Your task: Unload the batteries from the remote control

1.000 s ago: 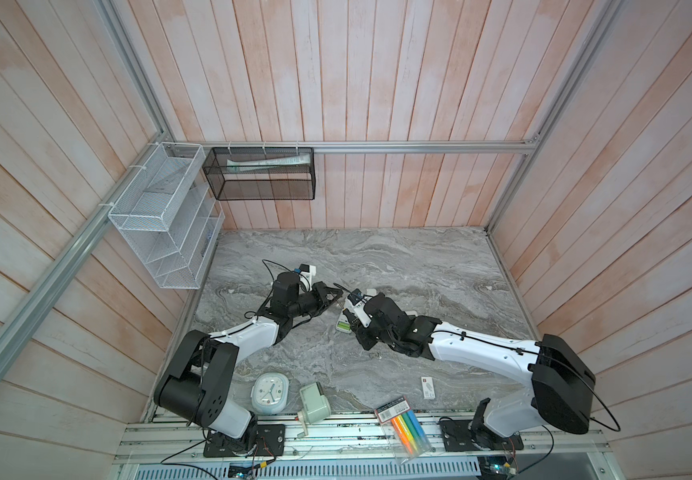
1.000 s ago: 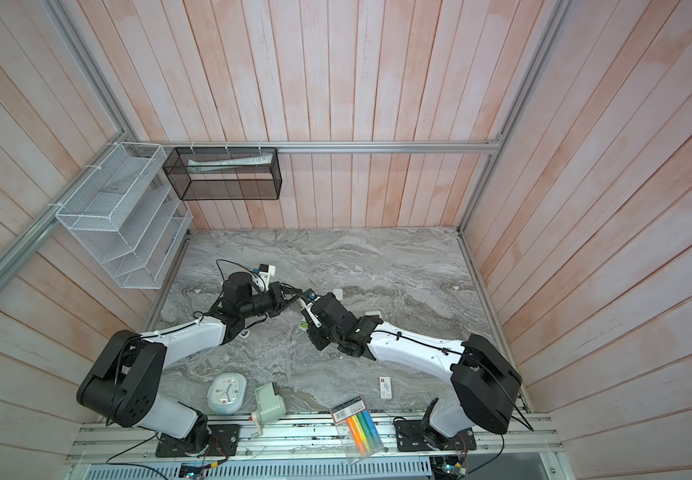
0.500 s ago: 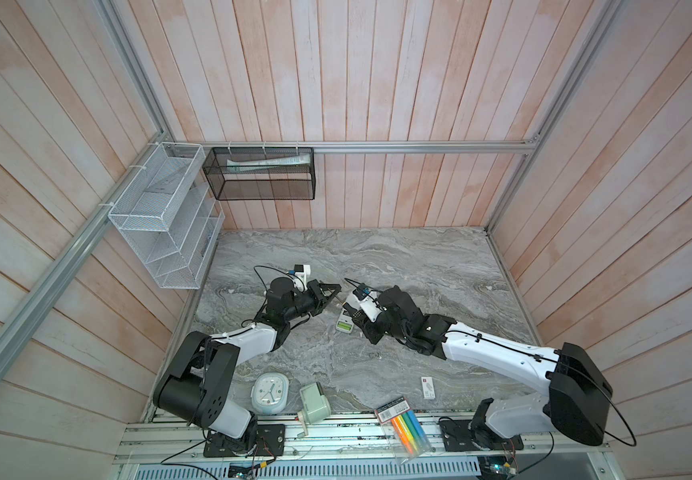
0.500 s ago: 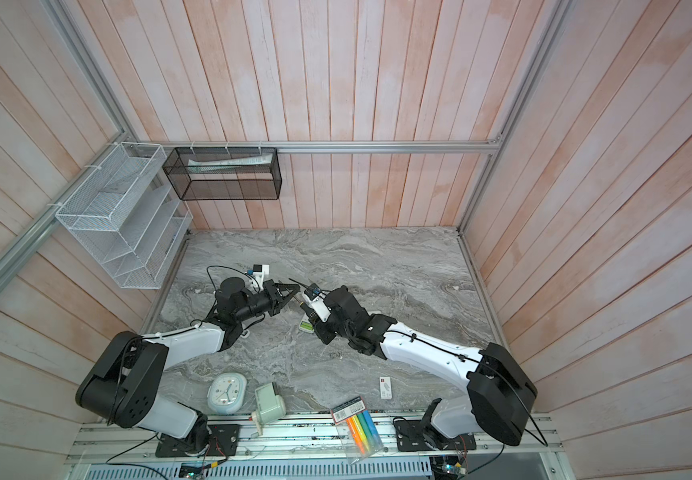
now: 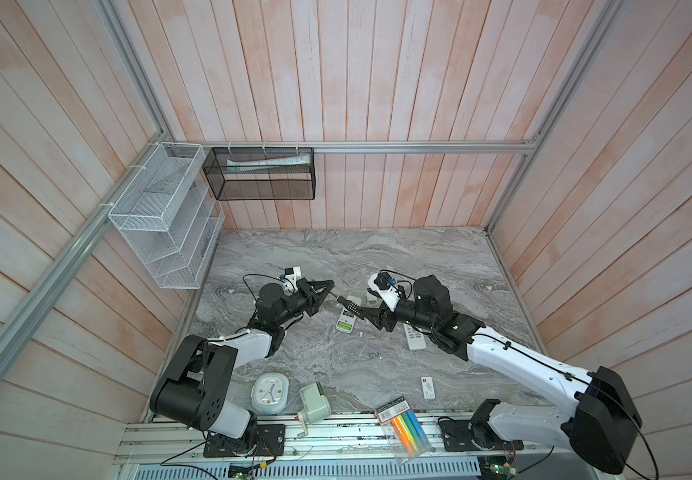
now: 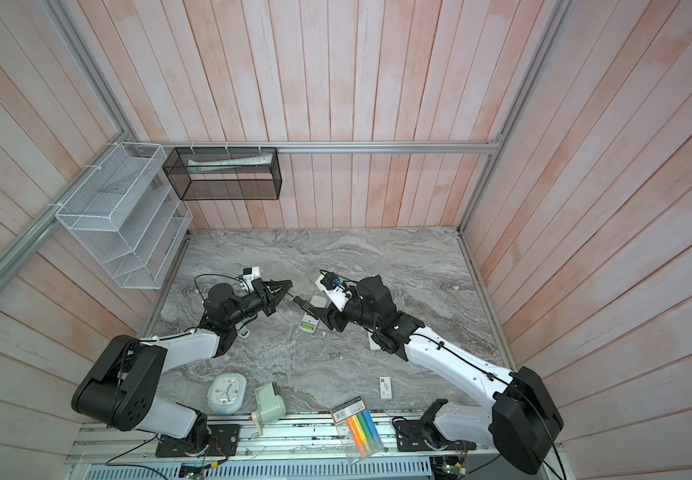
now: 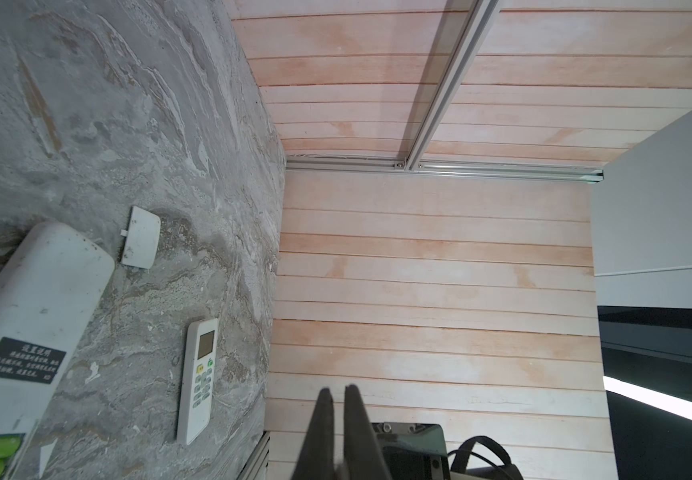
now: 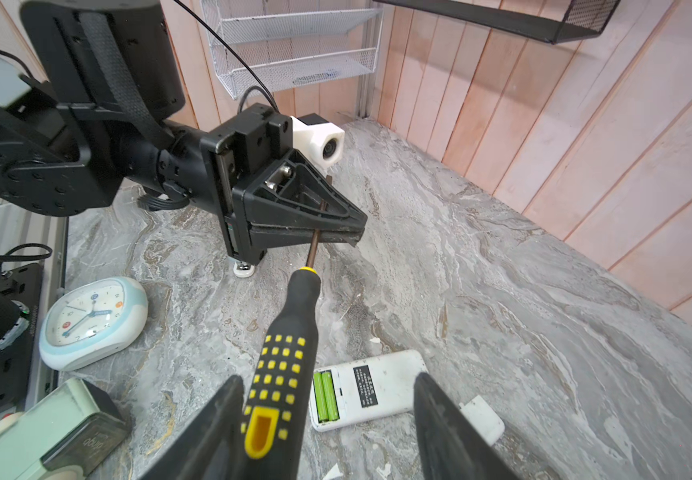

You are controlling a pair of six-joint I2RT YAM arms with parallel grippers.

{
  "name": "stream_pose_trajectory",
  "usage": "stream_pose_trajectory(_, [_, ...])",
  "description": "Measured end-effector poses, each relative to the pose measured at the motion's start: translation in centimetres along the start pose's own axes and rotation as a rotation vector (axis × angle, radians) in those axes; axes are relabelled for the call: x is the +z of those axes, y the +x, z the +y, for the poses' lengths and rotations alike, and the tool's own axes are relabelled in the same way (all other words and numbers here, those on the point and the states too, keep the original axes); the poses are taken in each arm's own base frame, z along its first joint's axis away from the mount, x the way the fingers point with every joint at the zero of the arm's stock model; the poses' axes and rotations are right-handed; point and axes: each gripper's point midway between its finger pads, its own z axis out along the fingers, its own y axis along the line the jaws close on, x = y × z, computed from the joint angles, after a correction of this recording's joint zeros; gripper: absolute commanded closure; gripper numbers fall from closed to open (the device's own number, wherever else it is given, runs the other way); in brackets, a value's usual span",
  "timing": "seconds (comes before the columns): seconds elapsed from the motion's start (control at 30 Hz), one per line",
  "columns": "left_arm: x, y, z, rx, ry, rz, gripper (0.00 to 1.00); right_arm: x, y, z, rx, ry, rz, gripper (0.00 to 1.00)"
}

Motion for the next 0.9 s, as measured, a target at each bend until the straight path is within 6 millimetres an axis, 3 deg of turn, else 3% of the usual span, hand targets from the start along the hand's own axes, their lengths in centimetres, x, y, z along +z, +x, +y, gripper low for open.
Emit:
stream_pose_trajectory(0.17, [-0.2, -0.1, -0.6, -0.03, 0.031, -0.011, 1.0, 0.5, -0.6, 0.6, -0.008, -0.052, -0.009, 0.35])
stream_pose_trajectory(0.9, [-0.6, -0.3, -1.1, -0.059, 0.067, -0.036, 1.0, 2.7, 1.2, 1.0, 0.06, -0.101, 0.119, 0.5])
